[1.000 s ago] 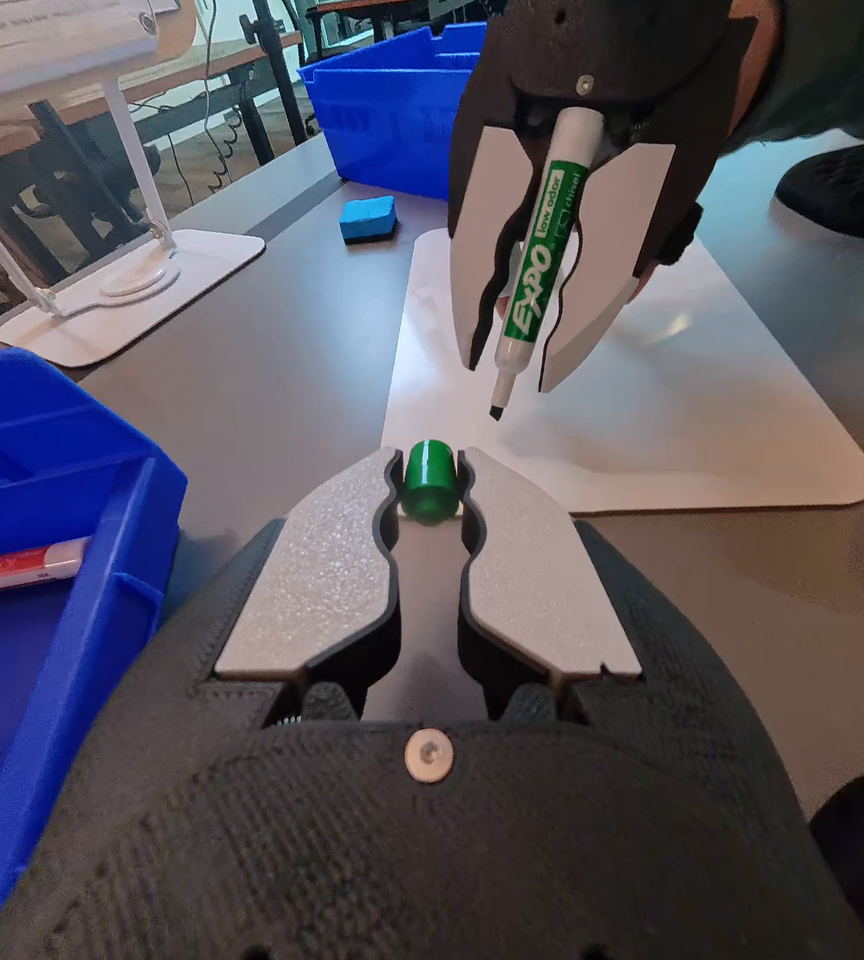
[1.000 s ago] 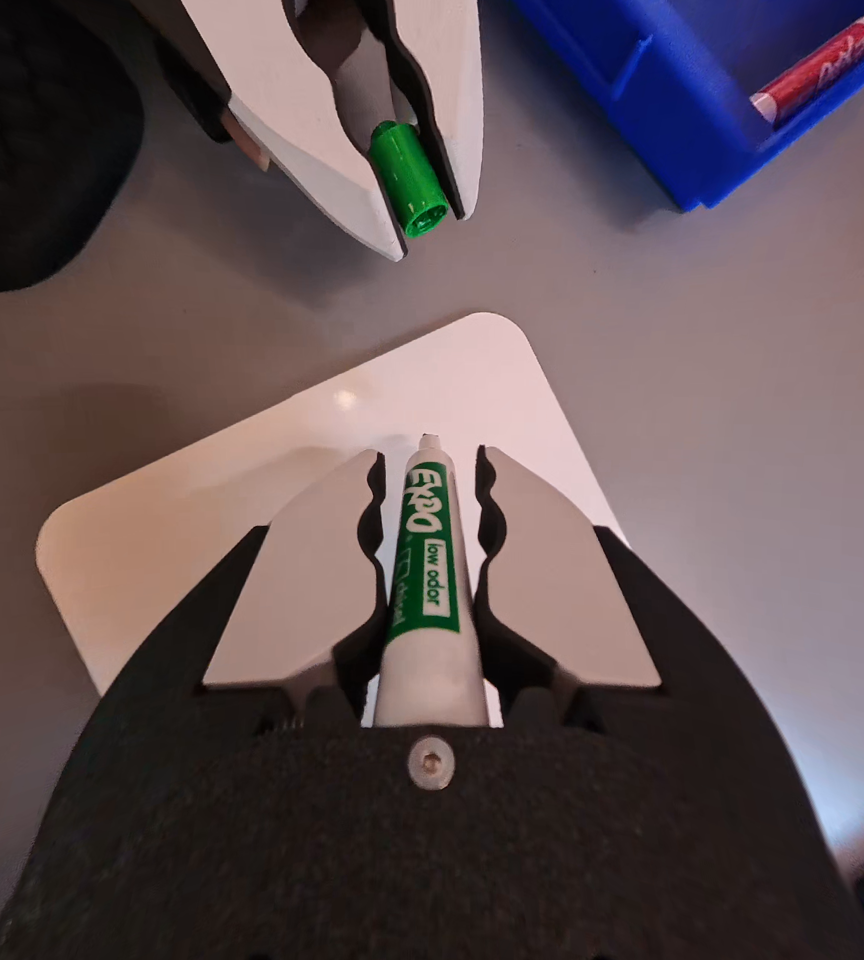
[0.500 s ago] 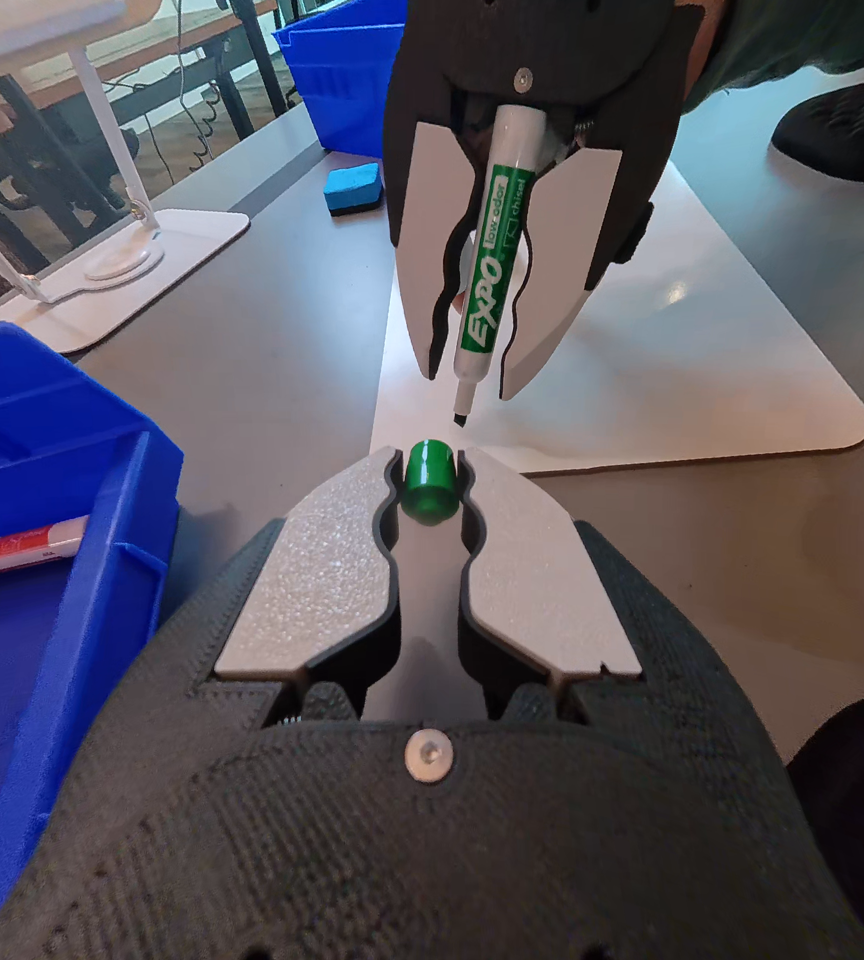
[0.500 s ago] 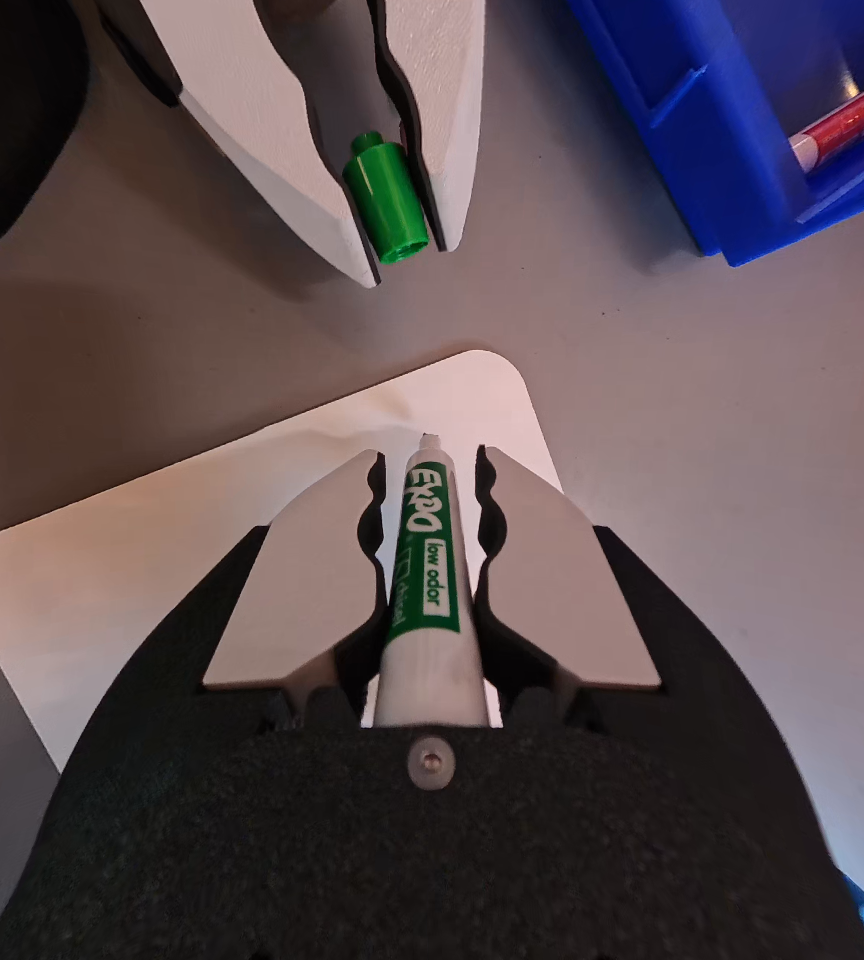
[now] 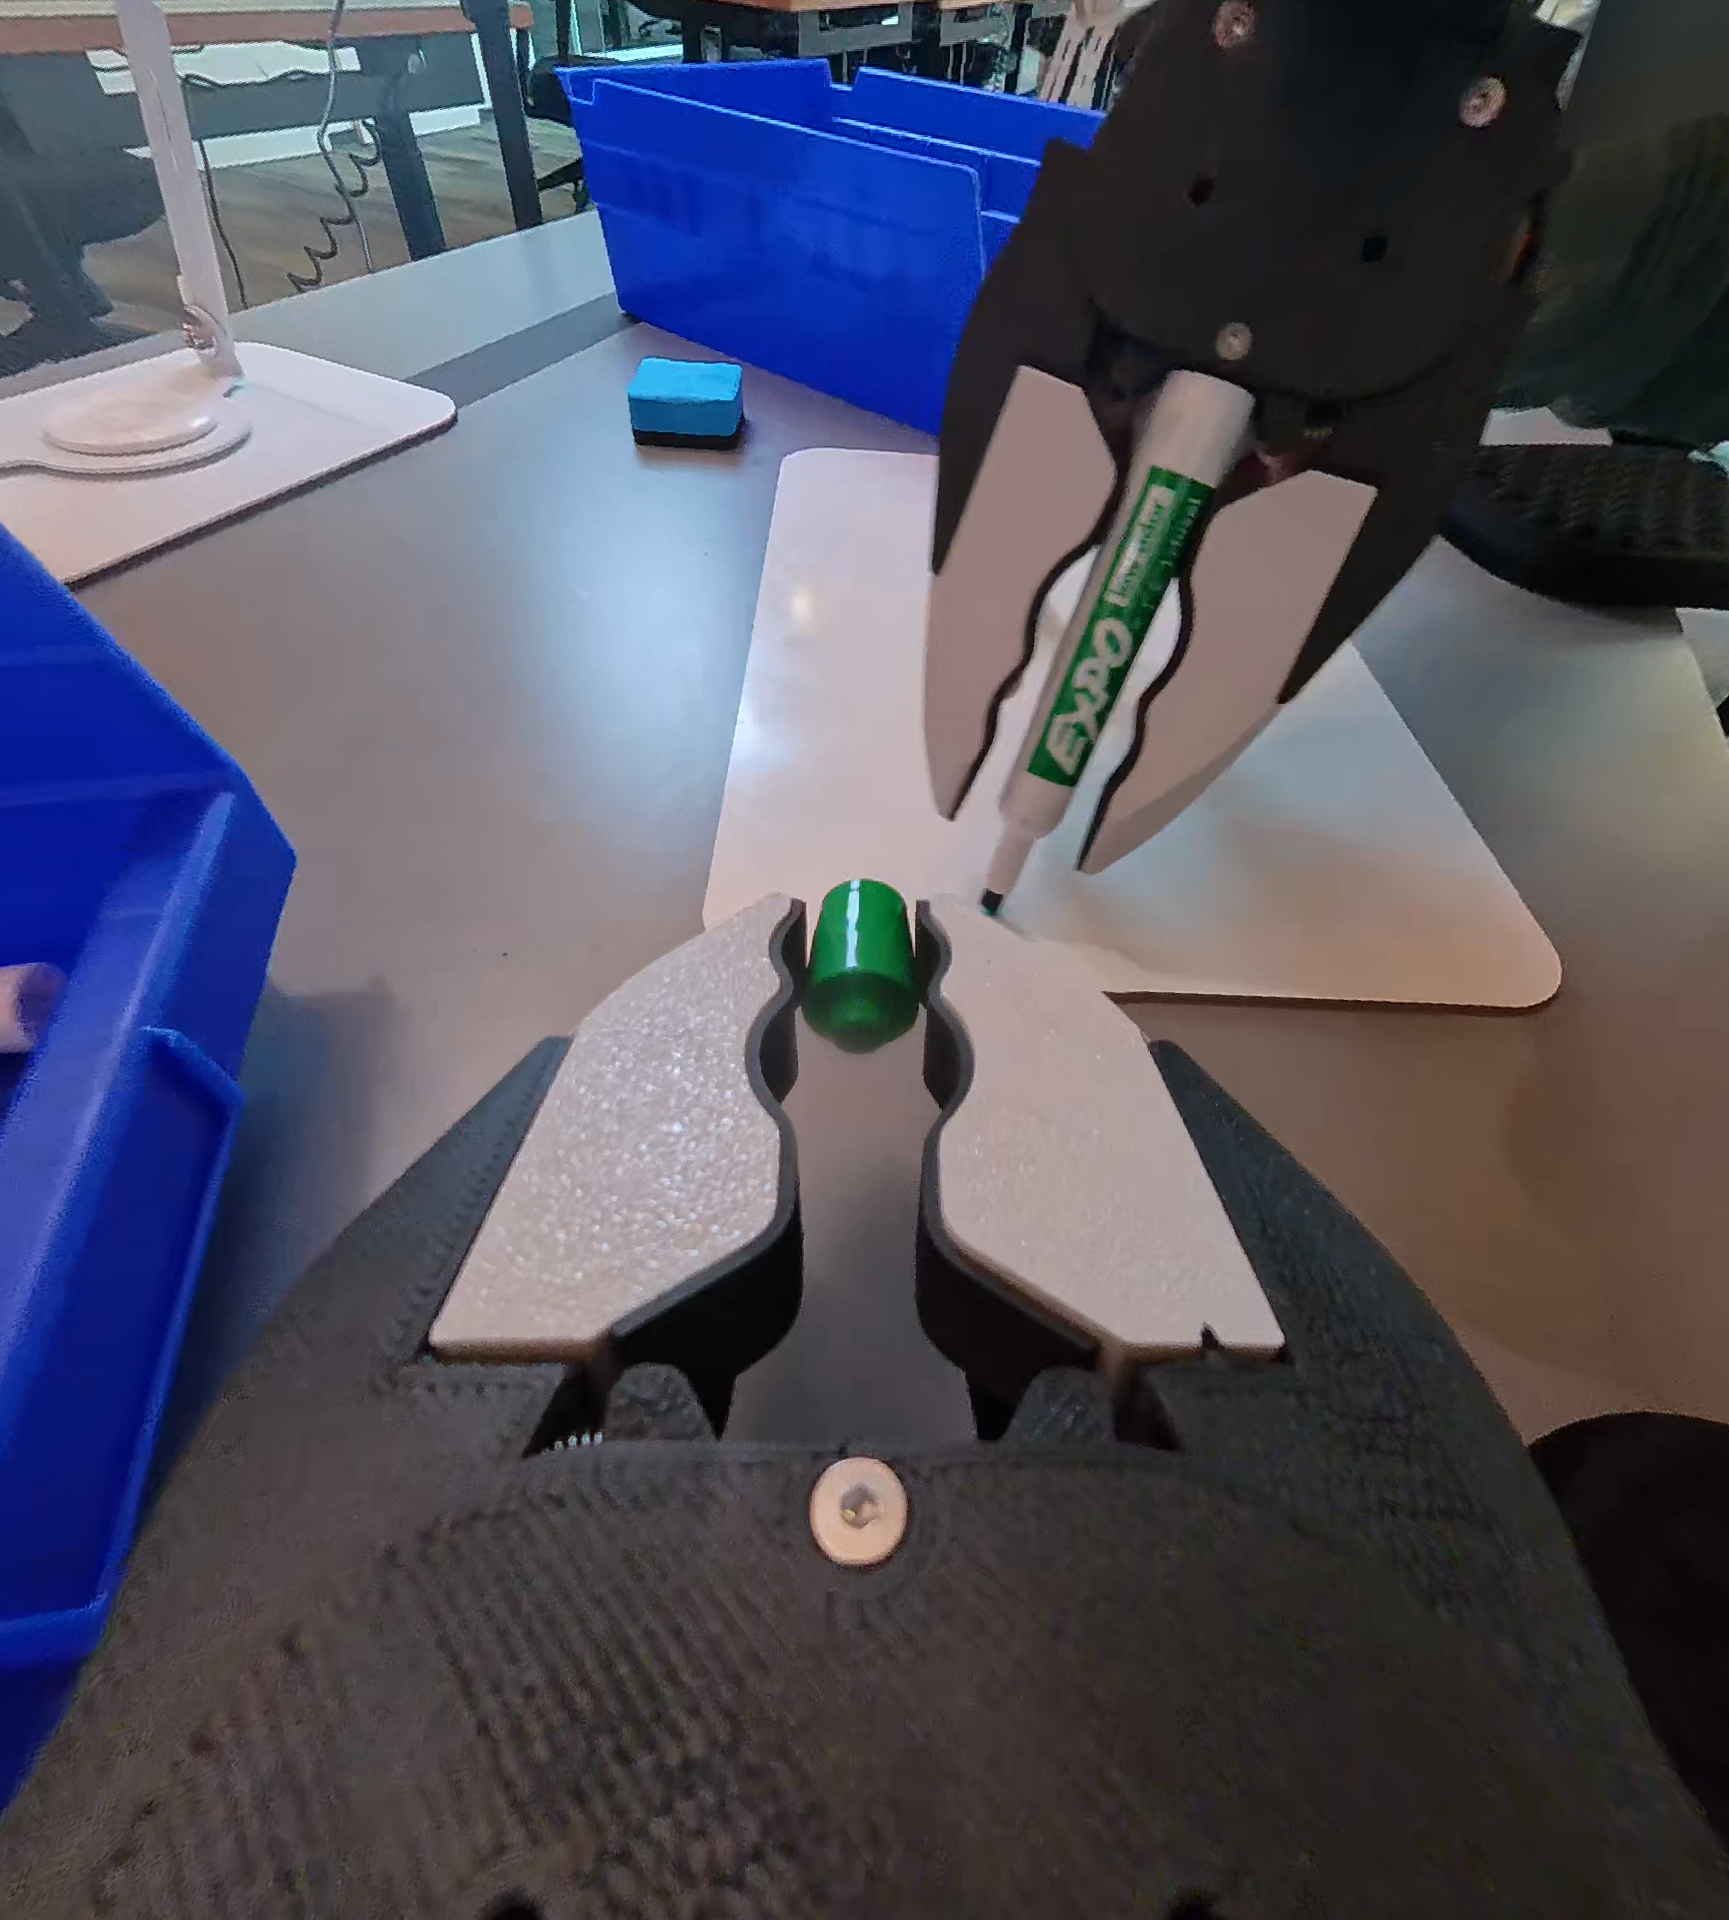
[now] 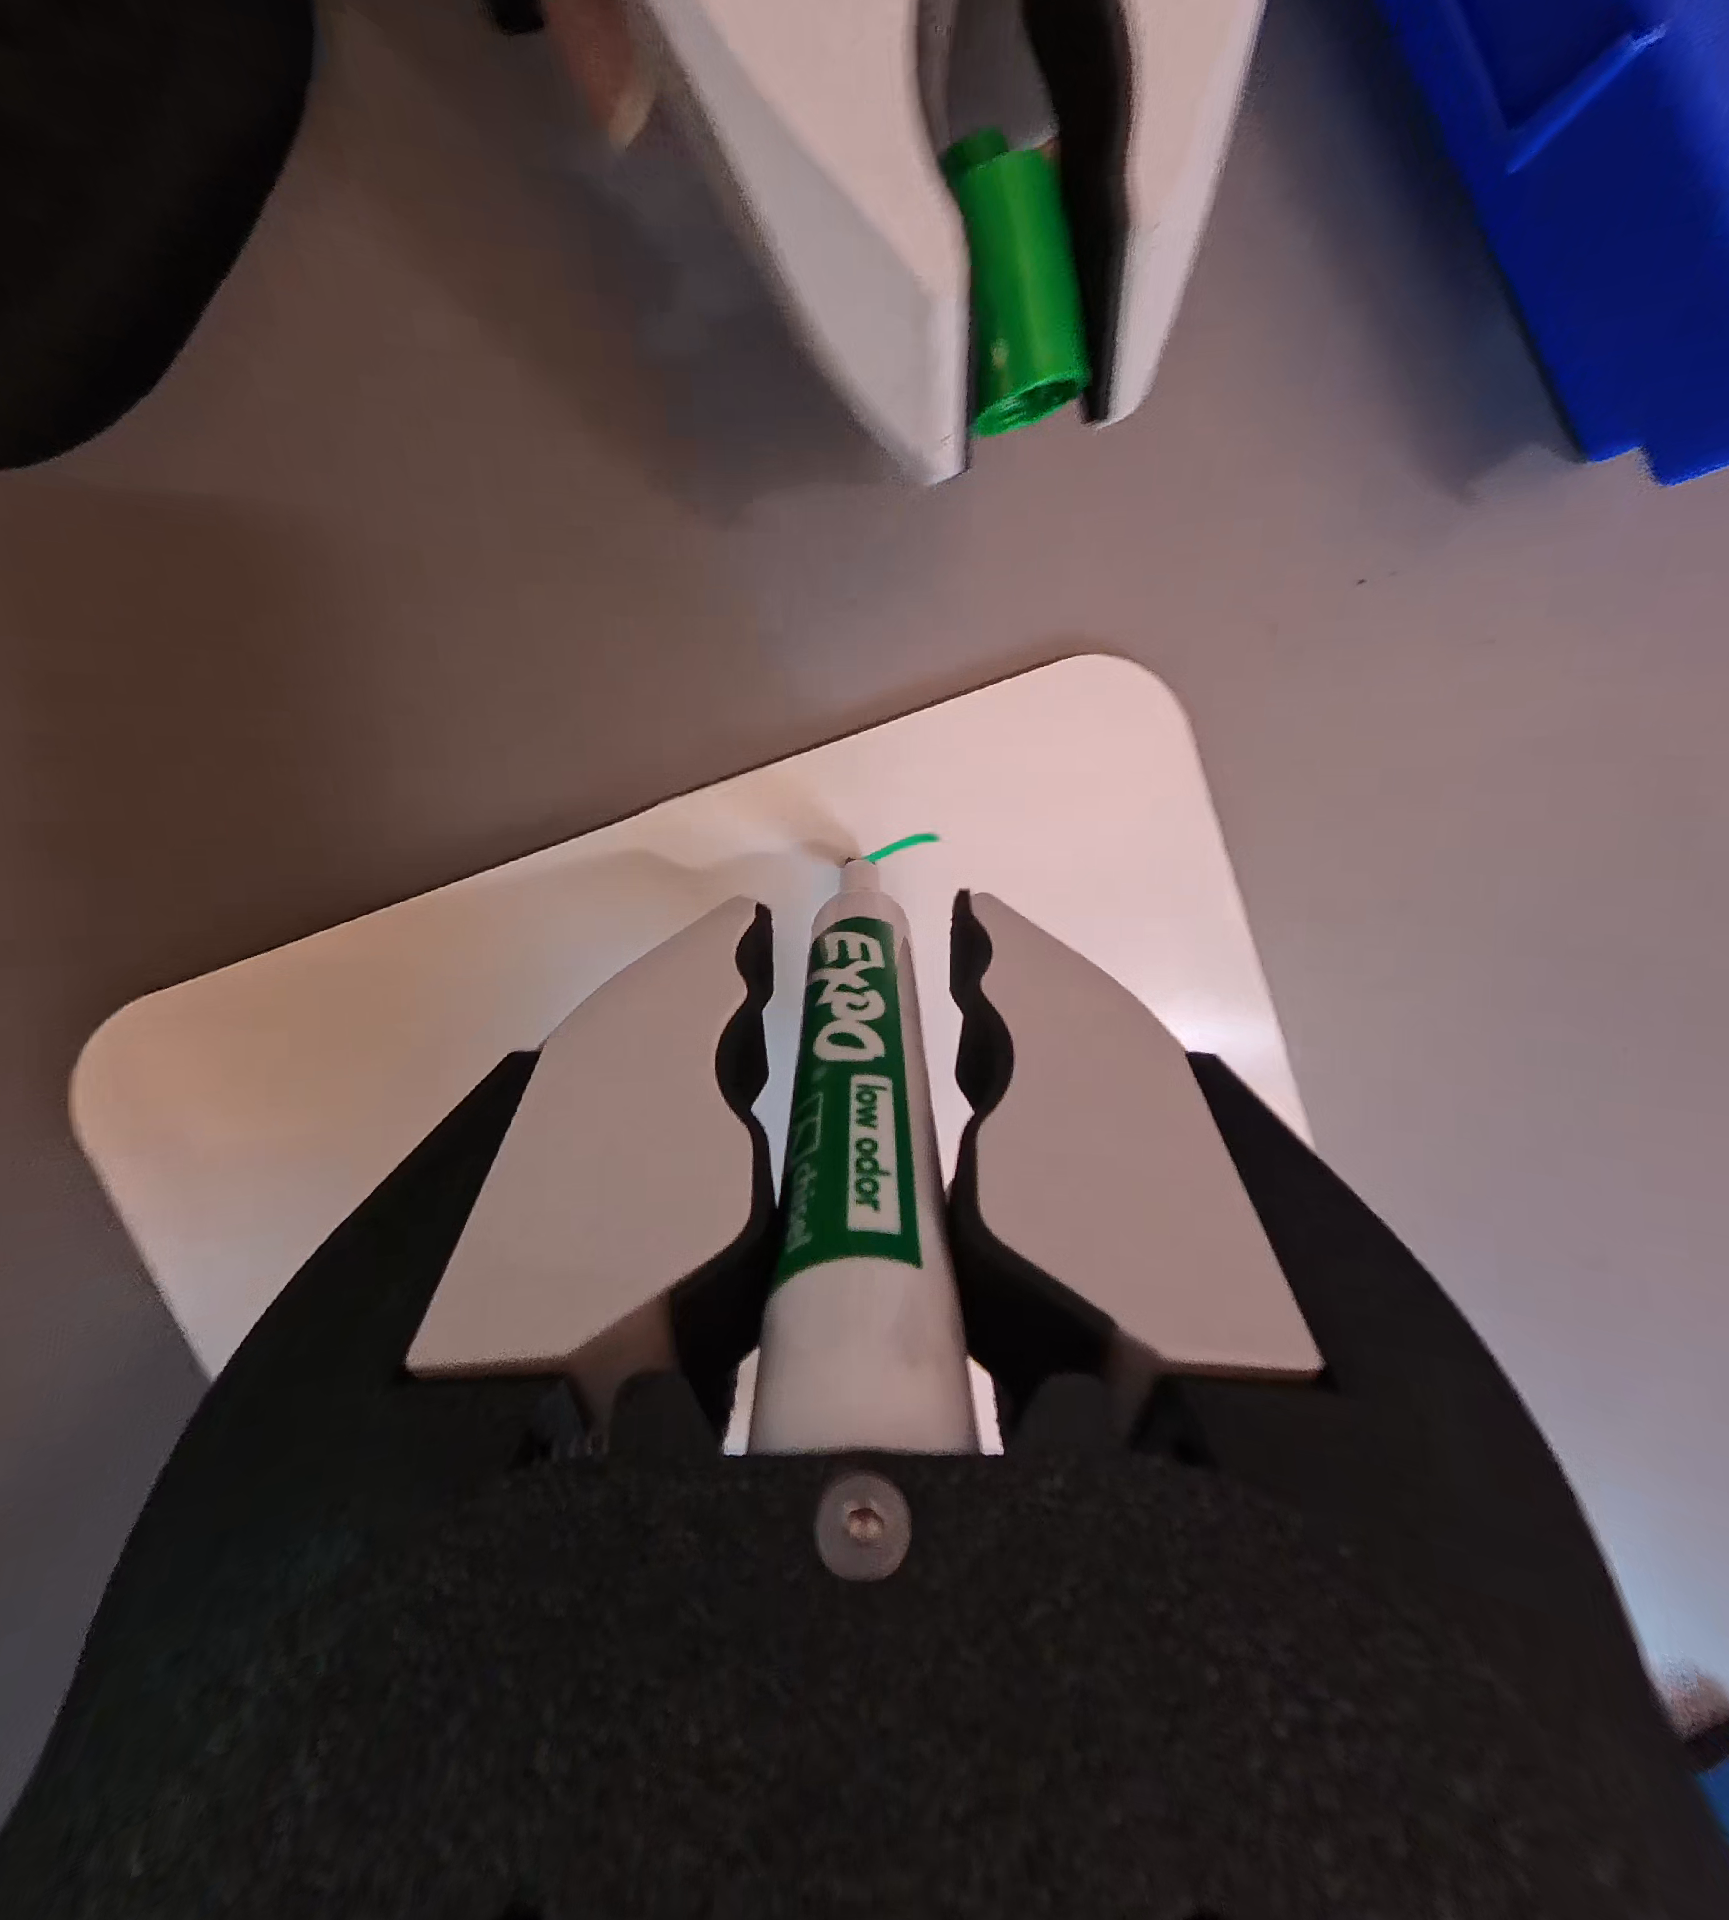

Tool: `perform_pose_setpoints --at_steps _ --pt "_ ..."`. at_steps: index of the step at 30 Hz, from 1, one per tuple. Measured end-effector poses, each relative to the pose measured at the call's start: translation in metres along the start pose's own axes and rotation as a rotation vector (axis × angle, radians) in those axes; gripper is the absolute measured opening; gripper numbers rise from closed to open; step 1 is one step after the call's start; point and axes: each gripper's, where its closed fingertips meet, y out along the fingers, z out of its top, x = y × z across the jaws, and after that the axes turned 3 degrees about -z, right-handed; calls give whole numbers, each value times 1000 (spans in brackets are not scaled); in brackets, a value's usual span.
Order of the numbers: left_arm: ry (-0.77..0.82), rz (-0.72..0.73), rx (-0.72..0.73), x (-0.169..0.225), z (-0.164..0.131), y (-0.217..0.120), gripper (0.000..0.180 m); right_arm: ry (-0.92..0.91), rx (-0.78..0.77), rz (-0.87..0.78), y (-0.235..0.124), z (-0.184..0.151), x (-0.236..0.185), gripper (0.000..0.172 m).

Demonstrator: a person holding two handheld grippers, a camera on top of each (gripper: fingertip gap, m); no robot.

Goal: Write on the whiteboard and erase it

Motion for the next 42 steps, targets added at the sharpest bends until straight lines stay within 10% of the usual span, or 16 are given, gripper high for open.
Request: perform_pose_setpoints --at_steps 42 --pt "37 -2 -27 7 -3 3 20 66 -107 -1 -33 -58 -11 34"
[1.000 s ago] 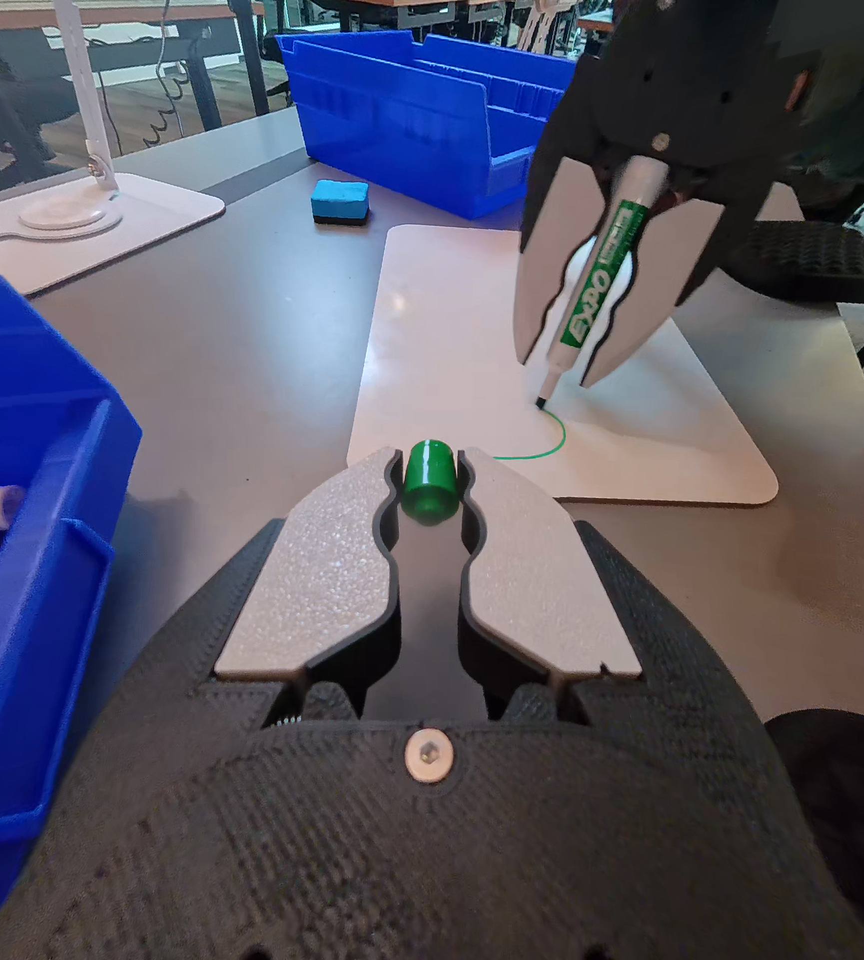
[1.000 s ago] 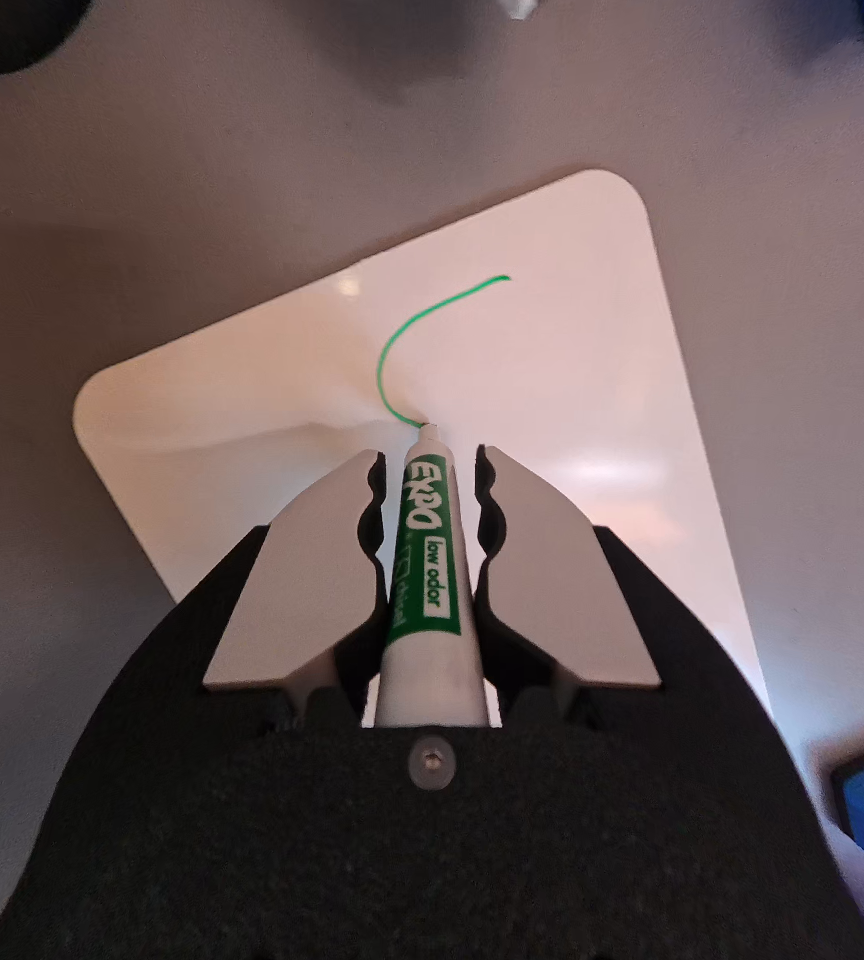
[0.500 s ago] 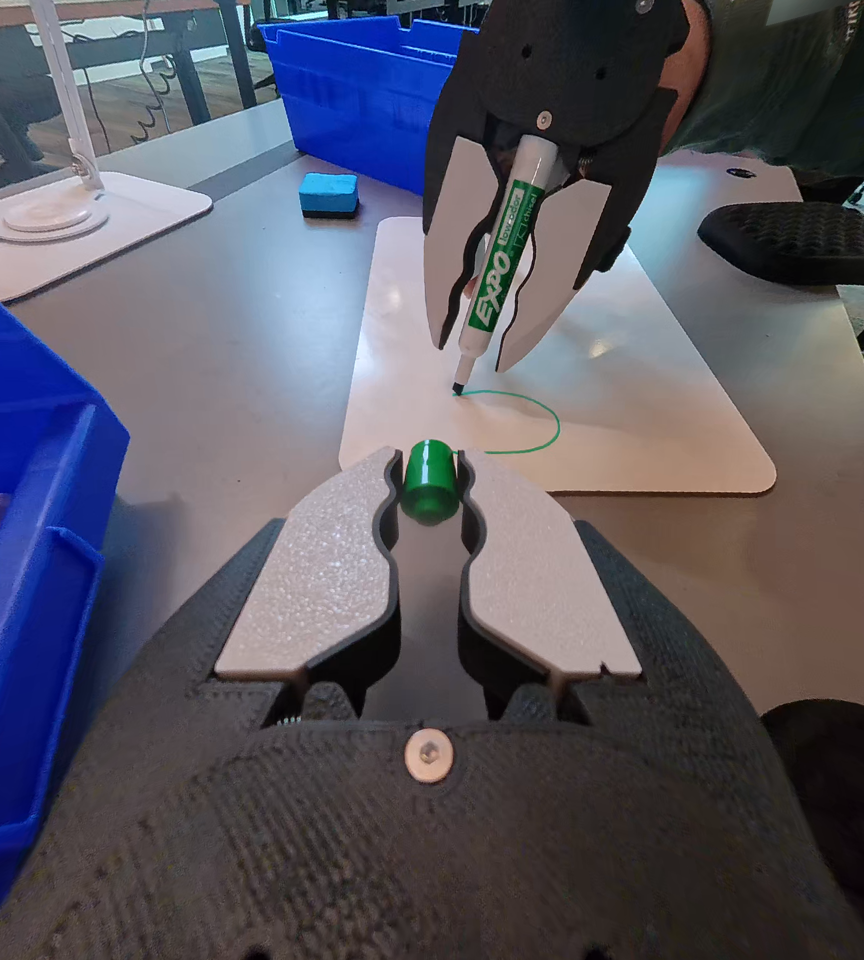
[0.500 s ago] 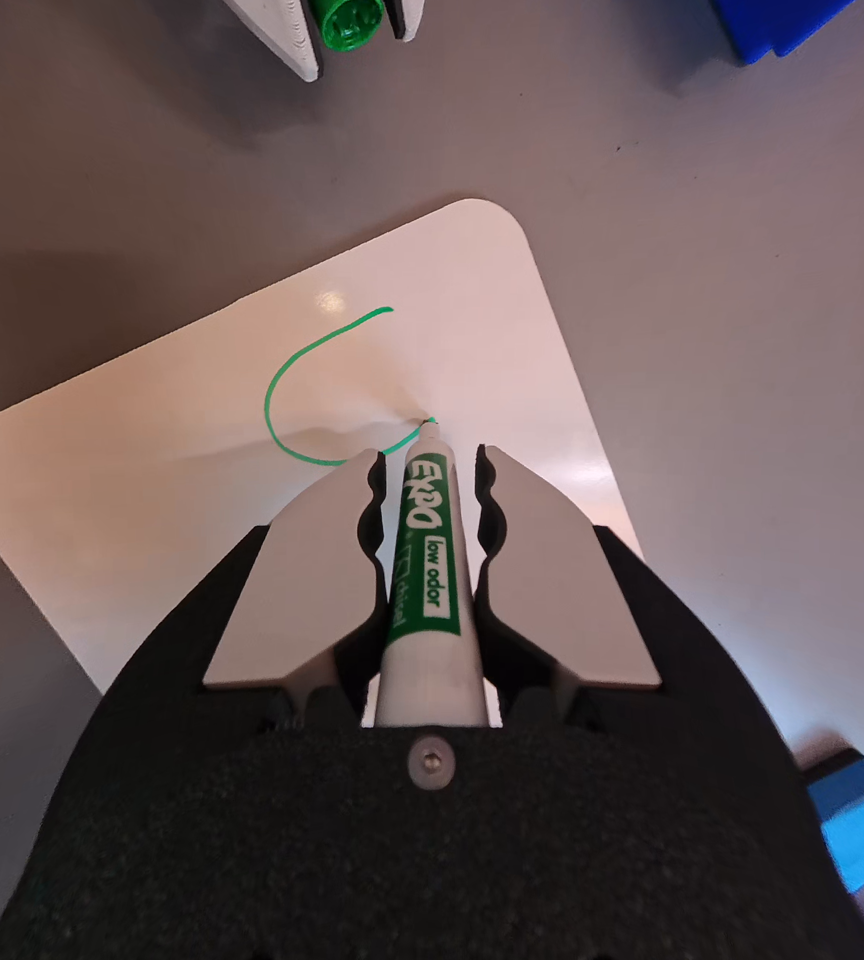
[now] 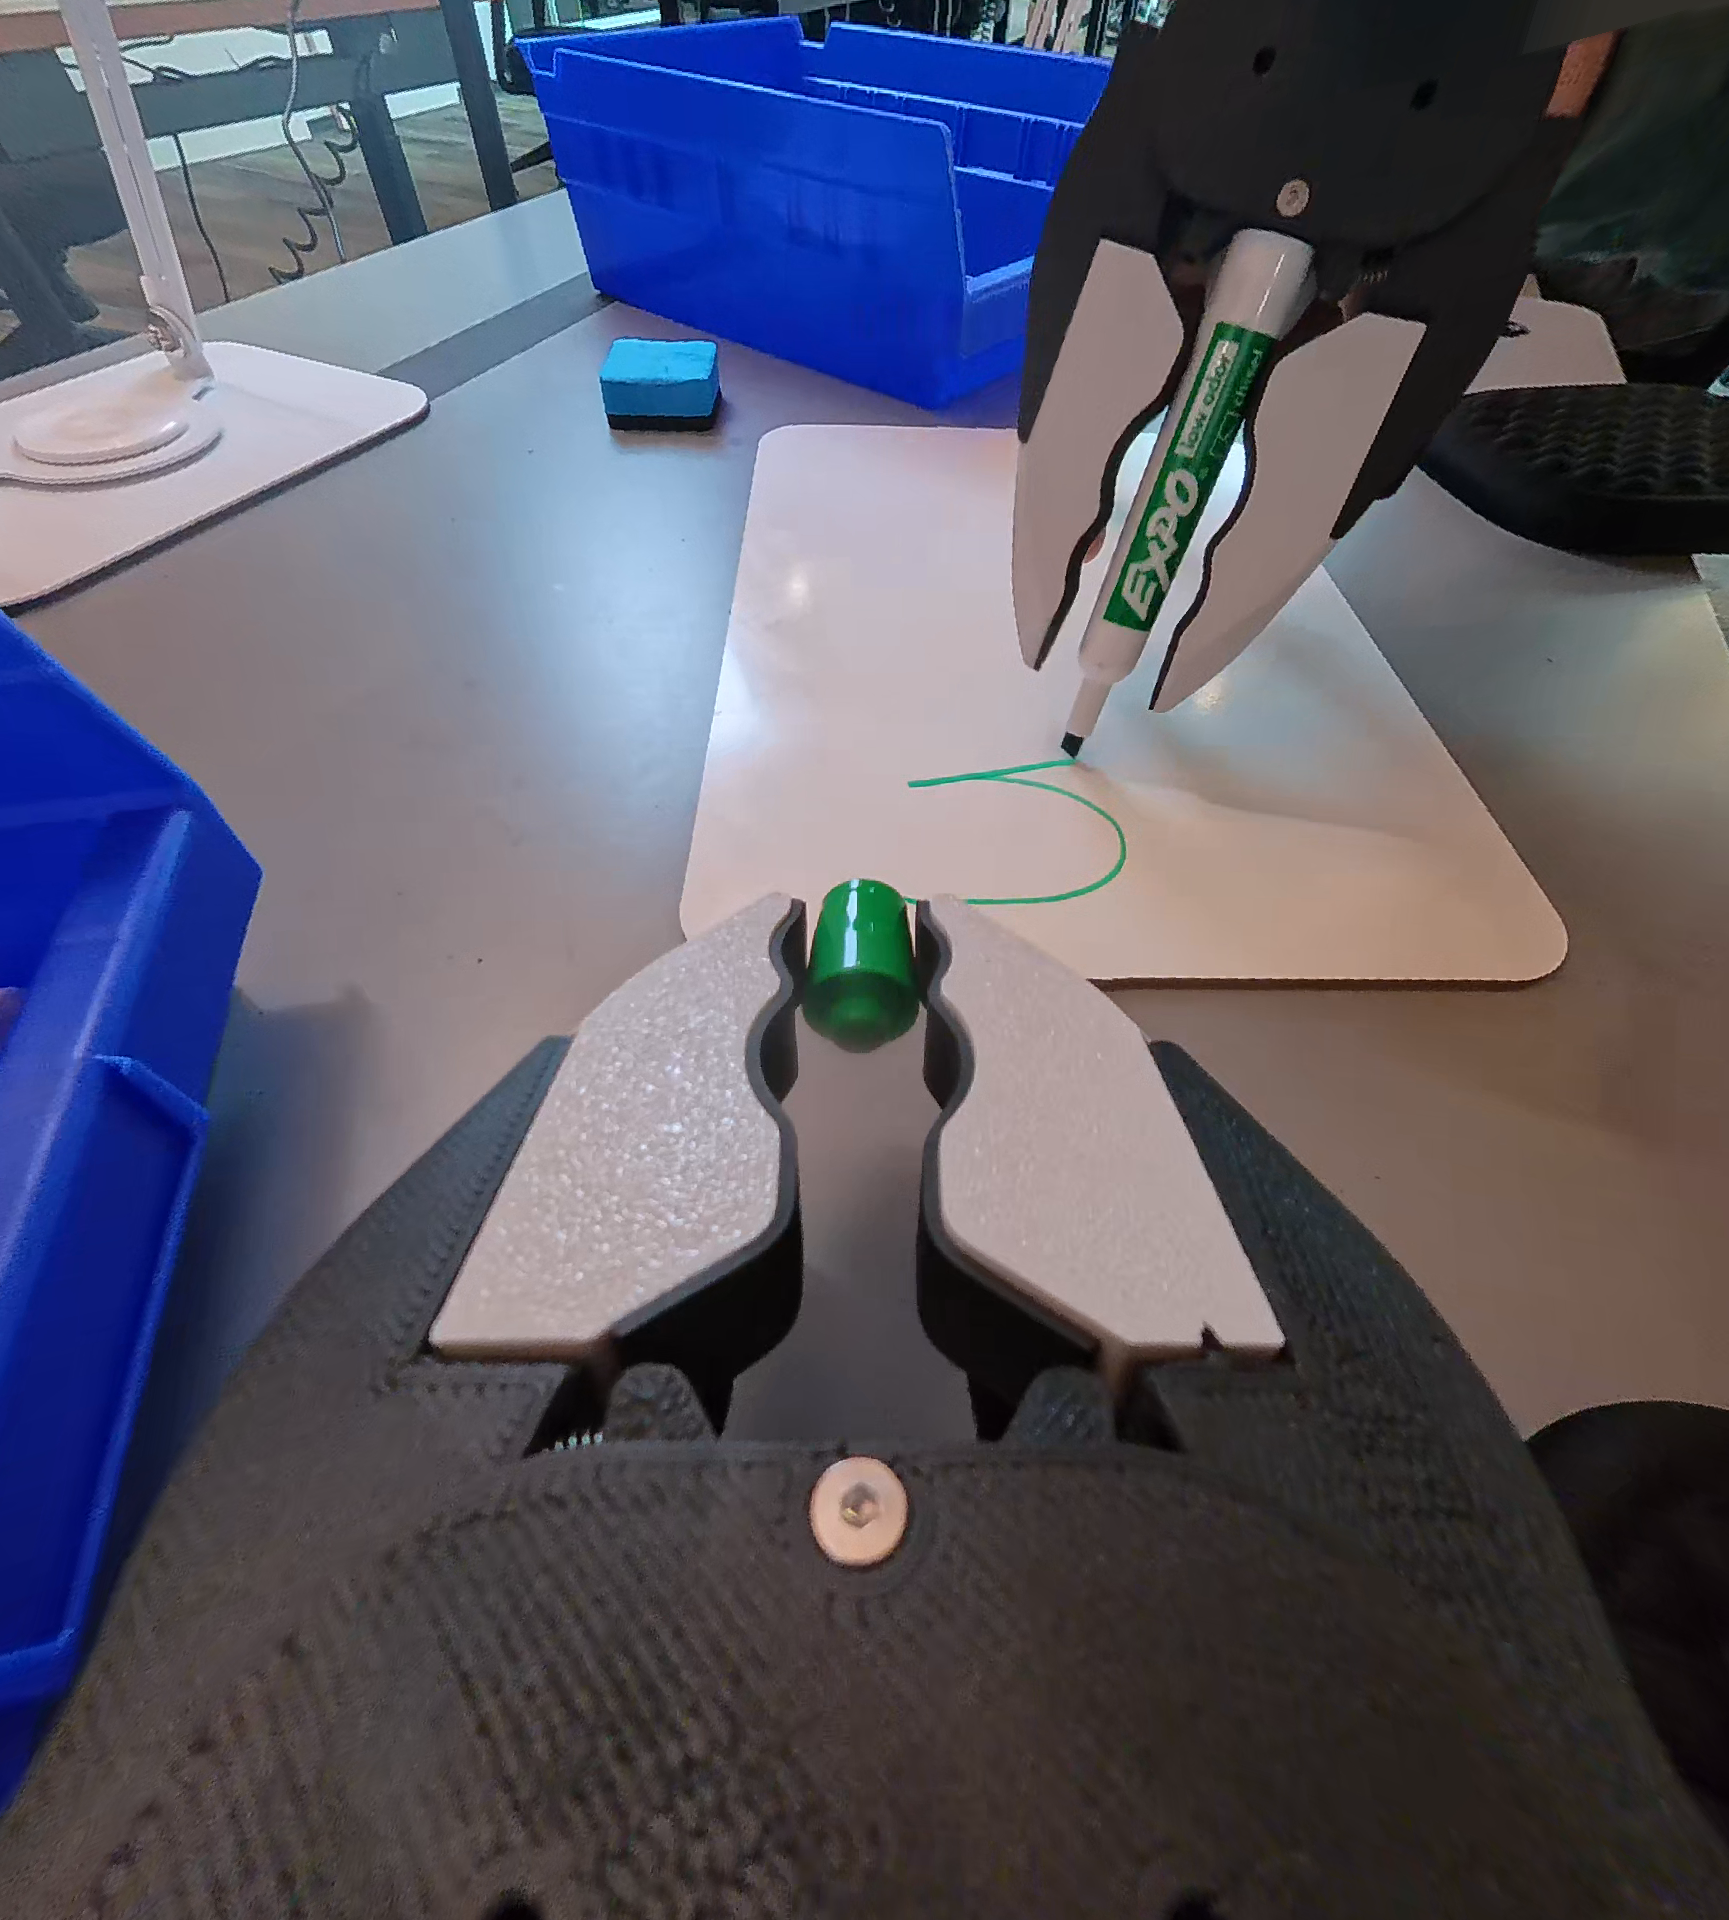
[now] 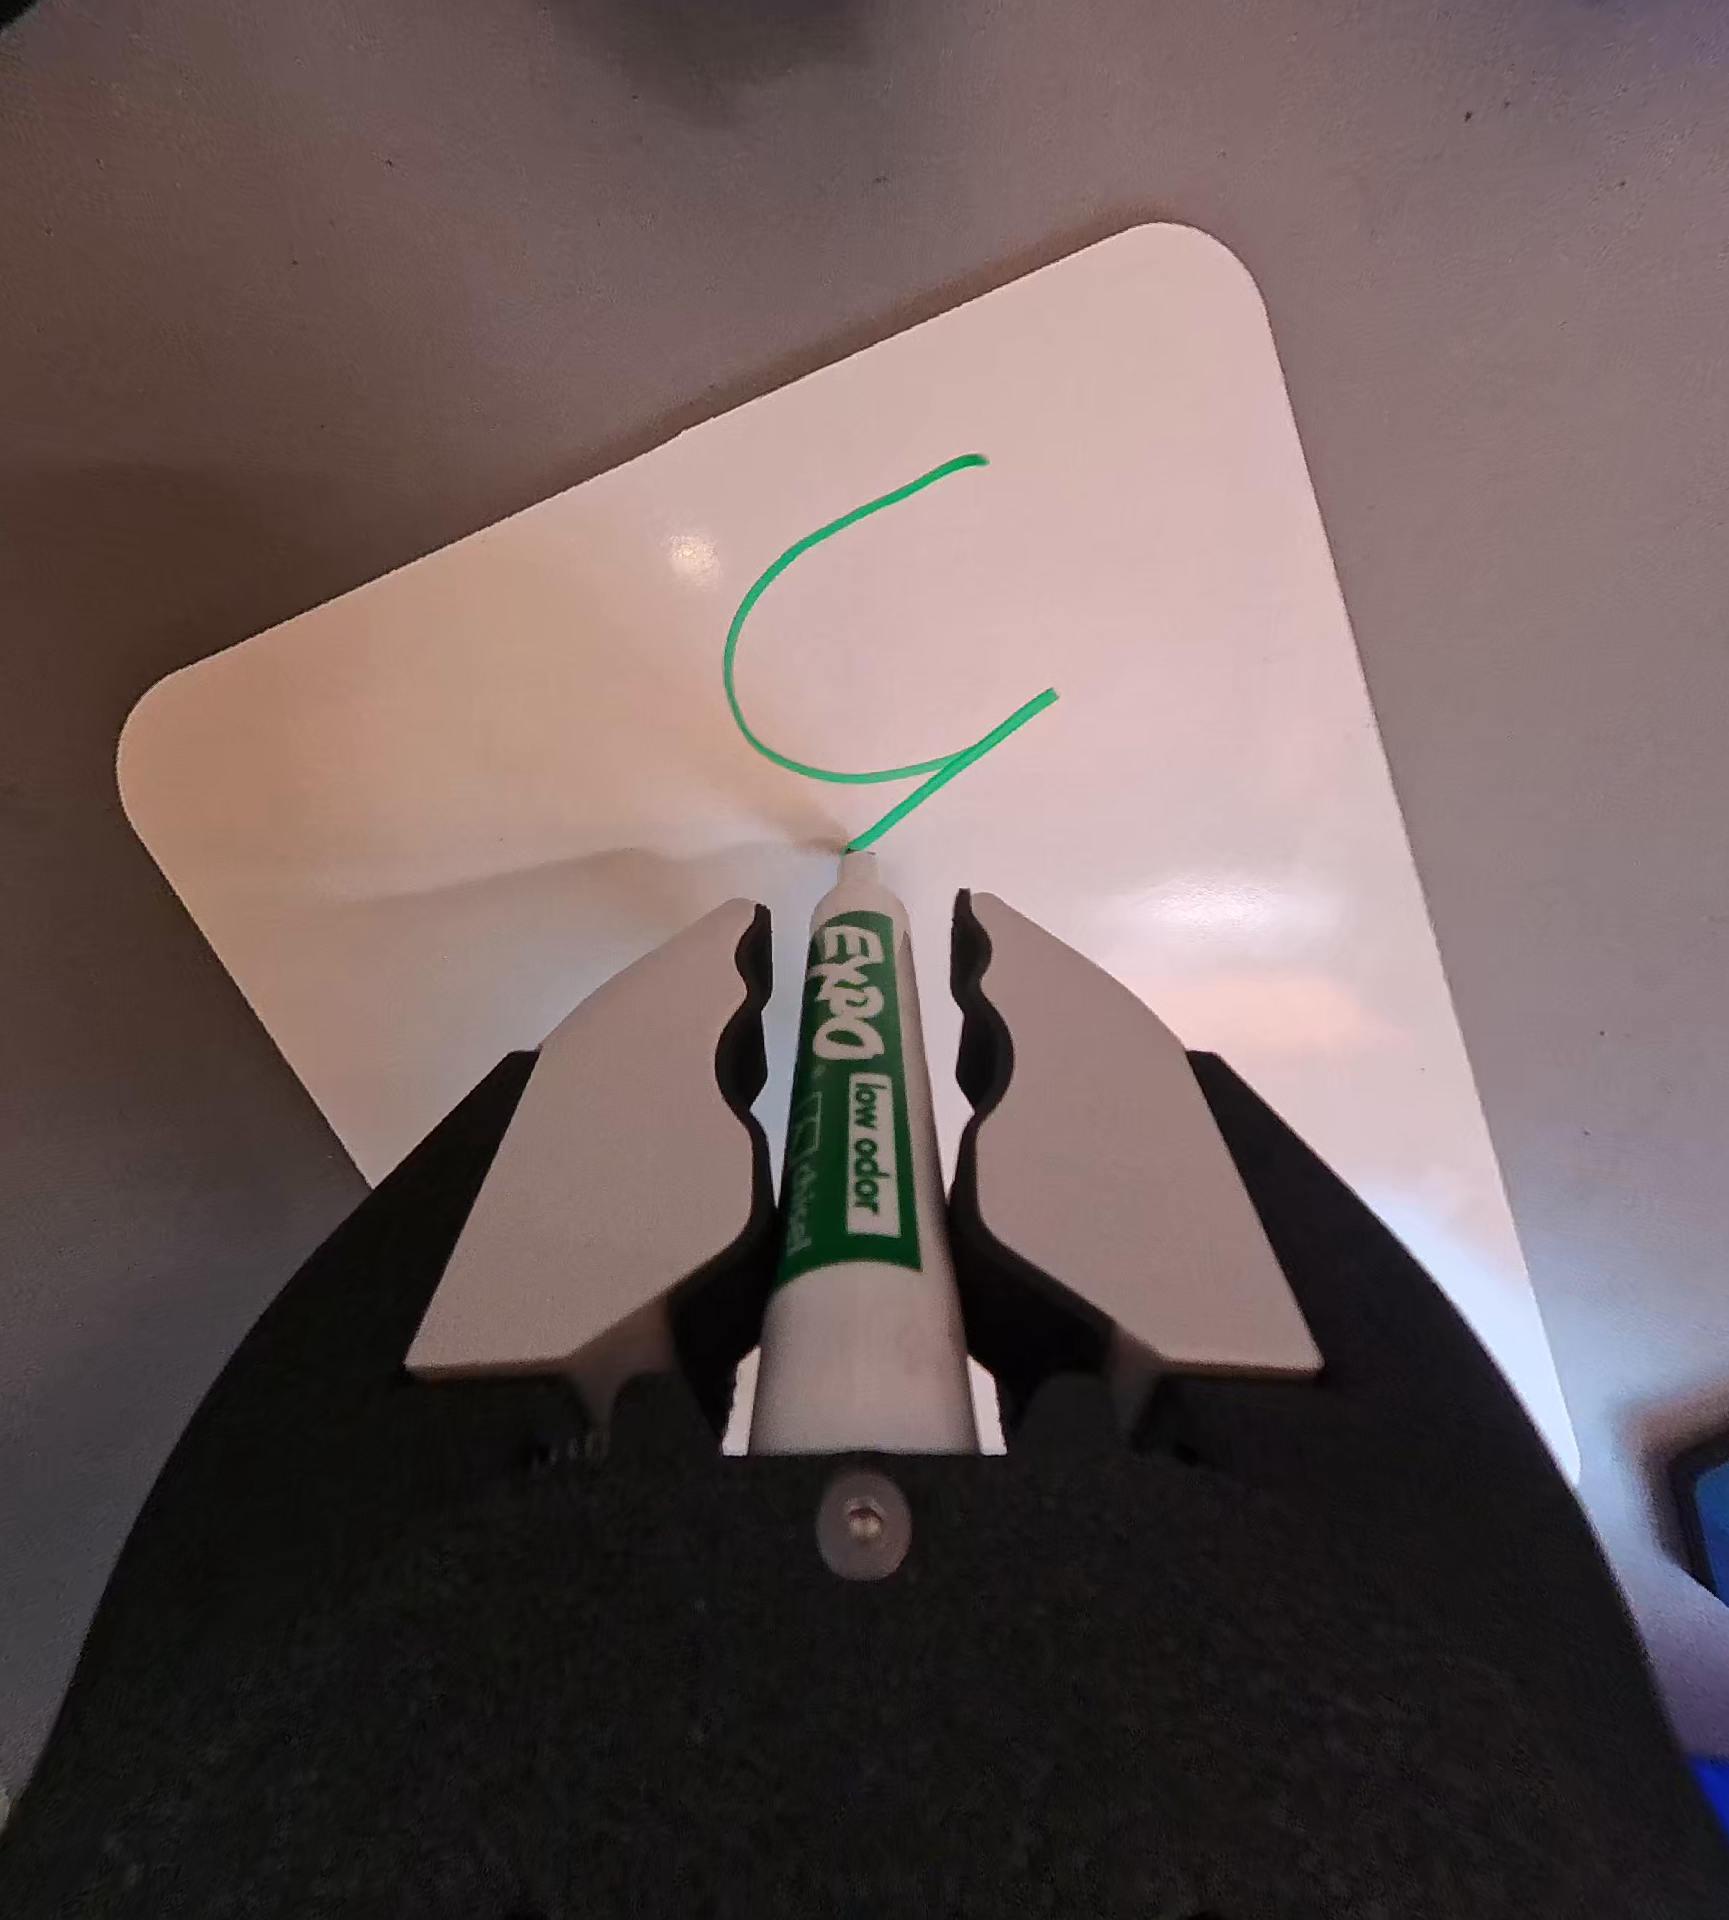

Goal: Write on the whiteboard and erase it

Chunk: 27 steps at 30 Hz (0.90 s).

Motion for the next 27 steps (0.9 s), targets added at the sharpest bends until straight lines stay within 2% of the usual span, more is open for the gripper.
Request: perform_pose_setpoints --at_steps 9,20,27 --pt "10 -8 10 2 1 0 20 51 54 -78 -2 5 40 35" --pt "95 -35 -11 17 3 3 20 39 54 -81 2 9 46 34" --pt "90 -31 -22 15 0 4 20 46 56 -84 2 10 49 35"
